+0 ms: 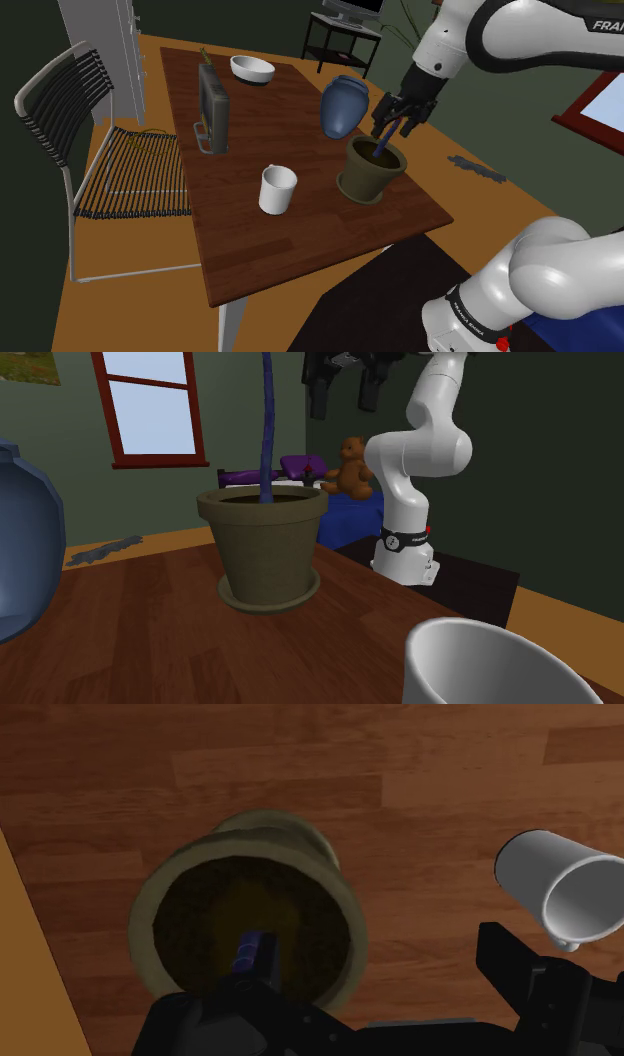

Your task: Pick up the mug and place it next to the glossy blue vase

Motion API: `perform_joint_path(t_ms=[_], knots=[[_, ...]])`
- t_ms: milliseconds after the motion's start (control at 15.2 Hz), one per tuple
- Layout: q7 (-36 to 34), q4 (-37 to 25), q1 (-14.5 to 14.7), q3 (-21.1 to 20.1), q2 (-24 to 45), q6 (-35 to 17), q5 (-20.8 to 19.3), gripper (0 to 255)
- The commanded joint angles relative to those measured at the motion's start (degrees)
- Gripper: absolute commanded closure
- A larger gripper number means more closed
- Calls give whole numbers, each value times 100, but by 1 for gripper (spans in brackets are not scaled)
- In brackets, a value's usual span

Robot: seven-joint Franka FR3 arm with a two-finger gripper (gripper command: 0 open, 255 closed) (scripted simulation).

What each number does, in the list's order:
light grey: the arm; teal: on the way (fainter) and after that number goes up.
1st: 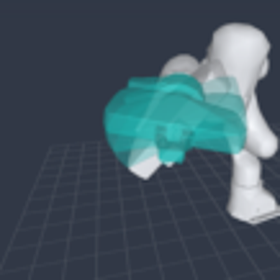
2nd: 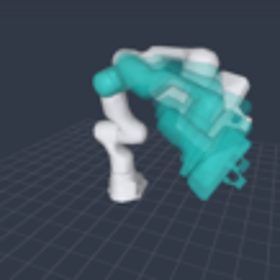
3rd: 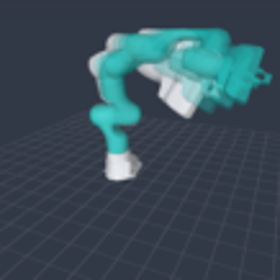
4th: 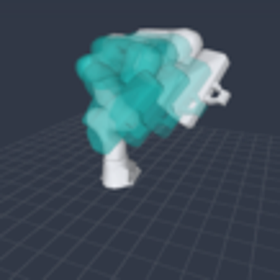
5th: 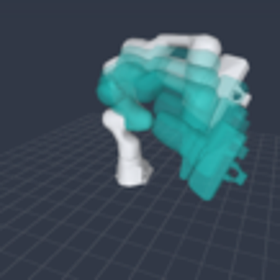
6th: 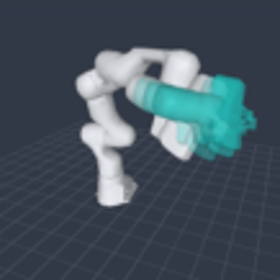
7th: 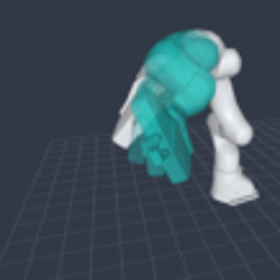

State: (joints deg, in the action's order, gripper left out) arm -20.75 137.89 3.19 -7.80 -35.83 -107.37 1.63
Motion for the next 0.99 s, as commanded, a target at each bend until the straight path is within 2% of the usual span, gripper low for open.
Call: perform_joint_path(t_ms=[0, 462, 924], knots=[[-220, -69, 47, -199, 306, -216, 43, 0], [-1070, -489, 174, -919, 1489, -871, 20, 0], [-2051, -1252, 267, -1547, 2900, -1324, -426, 0]])
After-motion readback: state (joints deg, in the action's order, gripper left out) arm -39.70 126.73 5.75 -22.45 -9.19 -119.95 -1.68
